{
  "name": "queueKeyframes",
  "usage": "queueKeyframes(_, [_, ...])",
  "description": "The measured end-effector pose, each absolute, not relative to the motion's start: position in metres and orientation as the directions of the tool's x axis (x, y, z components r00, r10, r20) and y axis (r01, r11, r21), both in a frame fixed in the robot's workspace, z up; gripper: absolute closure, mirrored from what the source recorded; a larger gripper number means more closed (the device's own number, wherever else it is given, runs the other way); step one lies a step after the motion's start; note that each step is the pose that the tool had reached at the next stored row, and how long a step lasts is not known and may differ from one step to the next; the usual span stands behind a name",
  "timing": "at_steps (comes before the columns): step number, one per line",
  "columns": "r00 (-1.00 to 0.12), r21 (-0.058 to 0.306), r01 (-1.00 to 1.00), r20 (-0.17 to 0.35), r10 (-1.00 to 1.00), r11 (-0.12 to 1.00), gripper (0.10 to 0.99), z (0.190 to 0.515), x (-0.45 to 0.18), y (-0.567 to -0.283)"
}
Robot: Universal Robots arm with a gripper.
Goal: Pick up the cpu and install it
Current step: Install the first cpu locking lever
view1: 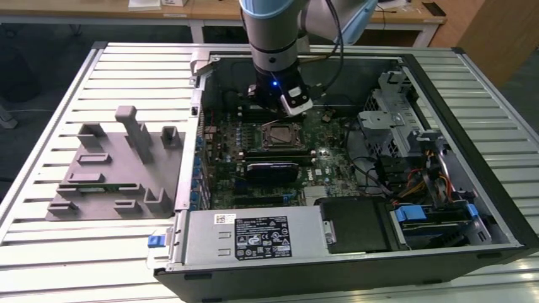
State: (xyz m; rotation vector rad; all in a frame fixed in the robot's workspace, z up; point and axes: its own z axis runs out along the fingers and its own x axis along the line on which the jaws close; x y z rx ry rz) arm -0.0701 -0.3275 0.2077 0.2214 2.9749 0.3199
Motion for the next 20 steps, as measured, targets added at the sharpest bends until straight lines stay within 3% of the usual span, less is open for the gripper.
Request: queueKeyframes(20, [-0.963,0.208,0.210,-0.126,0.239,0.955,0.980,0.2013,-0.0702,-0.3203])
